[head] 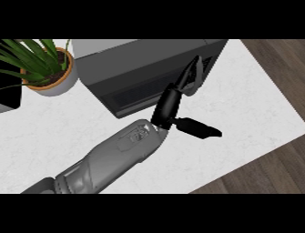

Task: Pick up the milk, place it into the microwave and close the microwave

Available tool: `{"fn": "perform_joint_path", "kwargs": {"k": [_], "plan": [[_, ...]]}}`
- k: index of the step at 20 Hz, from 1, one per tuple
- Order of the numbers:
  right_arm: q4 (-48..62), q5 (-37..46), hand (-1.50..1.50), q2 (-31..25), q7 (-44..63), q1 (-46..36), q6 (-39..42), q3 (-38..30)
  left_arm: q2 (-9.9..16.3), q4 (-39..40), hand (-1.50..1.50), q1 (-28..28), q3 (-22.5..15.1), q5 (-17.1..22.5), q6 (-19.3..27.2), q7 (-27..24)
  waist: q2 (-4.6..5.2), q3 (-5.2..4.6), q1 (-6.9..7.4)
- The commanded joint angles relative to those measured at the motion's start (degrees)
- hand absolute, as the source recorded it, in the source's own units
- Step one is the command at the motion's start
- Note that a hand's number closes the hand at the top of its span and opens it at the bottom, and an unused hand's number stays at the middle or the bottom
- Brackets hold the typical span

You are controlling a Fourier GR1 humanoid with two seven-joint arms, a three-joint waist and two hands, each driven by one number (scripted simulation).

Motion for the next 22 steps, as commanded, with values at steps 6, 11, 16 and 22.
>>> {"fn": "perform_joint_path", "kwargs": {"k": [6,11,16,22], "plan": [[0.4,-2.9,-1.50,-1.9,2.0,-1.8,0.1,-0.9,-0.1,2.3,-1.50,-2.9,0.3,4.0,1.1,-1.8,0.27,0.08,-1.63],[0.8,-4.4,-1.50,-2.4,3.1,-2.3,0.3,-0.8,-0.1,3.4,-1.50,-3.4,-0.1,5.3,1.4,-3.4,0.52,0.12,-1.85],[1.0,-5.3,-1.50,-3.8,4.0,-3.2,0.5,-1.4,-0.1,4.0,-1.50,-3.5,-1.3,6.9,1.7,-4.2,0.35,0.15,-2.23],[1.2,-6.6,-1.50,-4.5,4.9,-3.8,0.7,-1.4,-0.2,4.7,-1.50,-3.9,-1.8,8.8,1.8,-5.7,0.41,0.16,-2.50]]}}
